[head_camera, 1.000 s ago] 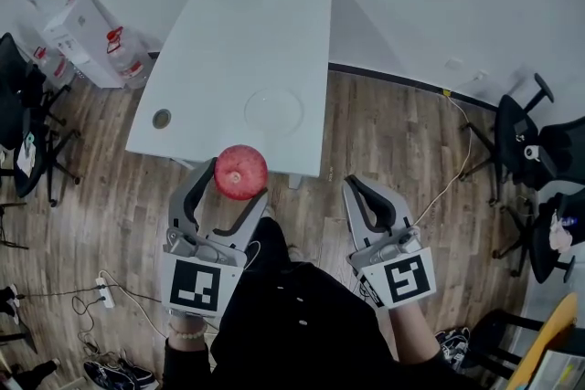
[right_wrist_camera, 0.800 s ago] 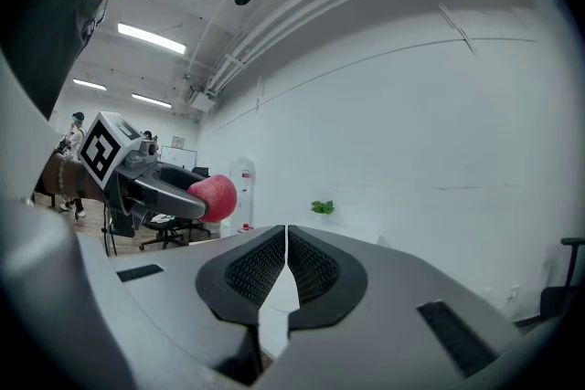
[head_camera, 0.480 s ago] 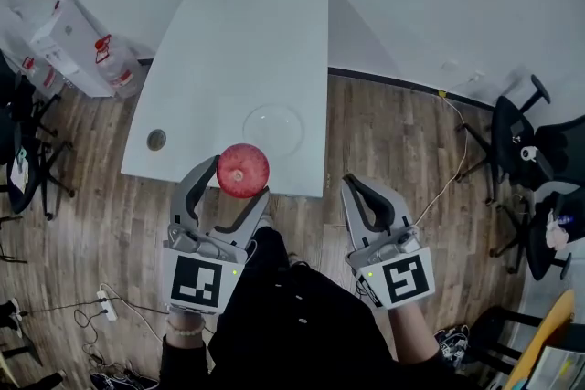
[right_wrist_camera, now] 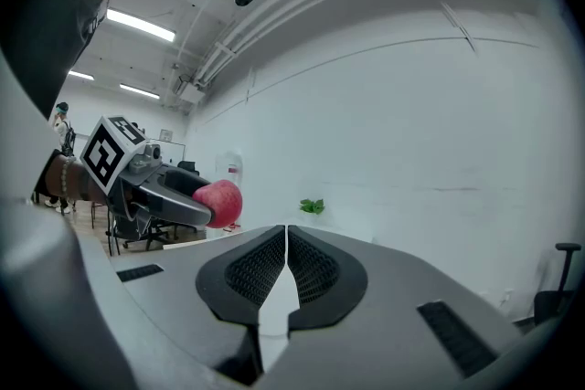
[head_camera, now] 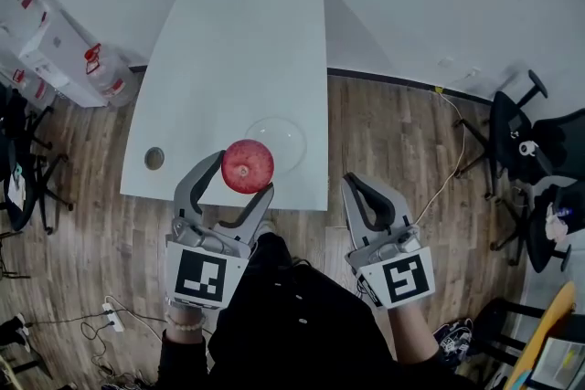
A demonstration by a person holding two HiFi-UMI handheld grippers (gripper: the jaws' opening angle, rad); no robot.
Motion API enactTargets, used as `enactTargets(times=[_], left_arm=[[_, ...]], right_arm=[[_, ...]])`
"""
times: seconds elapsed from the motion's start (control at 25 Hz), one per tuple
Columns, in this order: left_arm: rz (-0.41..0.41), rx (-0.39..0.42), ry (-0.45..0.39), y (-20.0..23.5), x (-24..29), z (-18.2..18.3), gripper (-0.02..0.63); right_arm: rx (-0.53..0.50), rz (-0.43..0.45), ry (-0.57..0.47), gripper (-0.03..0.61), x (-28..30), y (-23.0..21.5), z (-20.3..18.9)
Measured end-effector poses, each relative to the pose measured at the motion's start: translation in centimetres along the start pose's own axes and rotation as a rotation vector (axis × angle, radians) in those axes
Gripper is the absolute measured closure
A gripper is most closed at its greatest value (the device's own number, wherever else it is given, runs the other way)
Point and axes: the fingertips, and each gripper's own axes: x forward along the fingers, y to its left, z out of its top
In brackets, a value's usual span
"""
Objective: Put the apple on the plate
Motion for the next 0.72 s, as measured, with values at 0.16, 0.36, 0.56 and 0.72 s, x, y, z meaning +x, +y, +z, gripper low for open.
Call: enactTargets(times=[0.16,0.36,0.56,0.72], left_arm=[[-0.019,-0.002,0.002,1.2,1.2,-0.3,0.282],[-0.051,0.007,0.010,2.1,3.0,-0.9,0.282],[-0.097,0.040,0.007,2.8,5.0,-1.6,0.282],[-0.132,0.062,0.007,3.1,6.4,-2.4,0.282]], right_arm=[[0.005,-0.020,0.002,0.535,1.3,-0.4,0.2],[0.013,-0.050,0.021,0.535,2.4,-1.0,-0.2],[0.023,-0.077,0.044,0.535,3.5,-1.6,-0.7],[0.031,-0.097,0.070,0.535,4.2,-1.9,-1.3]])
